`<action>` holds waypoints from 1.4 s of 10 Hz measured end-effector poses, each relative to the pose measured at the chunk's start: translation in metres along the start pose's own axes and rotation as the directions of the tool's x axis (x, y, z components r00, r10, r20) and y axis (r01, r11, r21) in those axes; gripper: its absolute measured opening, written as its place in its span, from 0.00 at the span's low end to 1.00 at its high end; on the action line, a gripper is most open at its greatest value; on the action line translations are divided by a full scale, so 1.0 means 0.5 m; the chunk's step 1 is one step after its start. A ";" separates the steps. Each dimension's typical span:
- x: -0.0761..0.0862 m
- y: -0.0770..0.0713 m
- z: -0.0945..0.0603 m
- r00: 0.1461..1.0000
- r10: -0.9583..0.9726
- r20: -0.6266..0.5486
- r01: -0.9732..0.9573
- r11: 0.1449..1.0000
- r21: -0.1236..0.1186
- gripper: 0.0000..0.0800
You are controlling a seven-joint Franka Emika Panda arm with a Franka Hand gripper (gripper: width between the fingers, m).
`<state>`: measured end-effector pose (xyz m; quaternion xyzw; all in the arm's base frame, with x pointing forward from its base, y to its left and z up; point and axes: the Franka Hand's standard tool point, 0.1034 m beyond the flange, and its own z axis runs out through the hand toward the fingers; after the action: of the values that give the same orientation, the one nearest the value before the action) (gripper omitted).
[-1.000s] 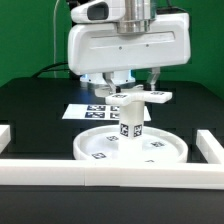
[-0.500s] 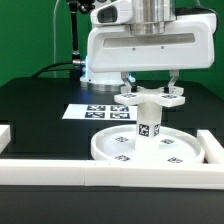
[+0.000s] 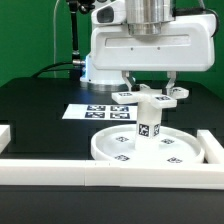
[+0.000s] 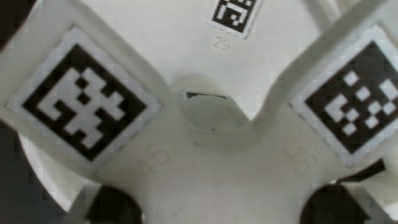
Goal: Assemble round table
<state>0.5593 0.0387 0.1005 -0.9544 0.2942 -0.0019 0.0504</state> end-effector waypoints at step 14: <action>0.011 0.000 -0.002 0.272 0.959 0.083 -0.960 0.264 0.095 0.56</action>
Offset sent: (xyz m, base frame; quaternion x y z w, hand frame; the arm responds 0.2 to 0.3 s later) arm -0.0087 0.0086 -0.0071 0.0056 0.0280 0.3177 0.9478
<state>0.5636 0.0355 0.1011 -0.5781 0.8093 0.0144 0.1027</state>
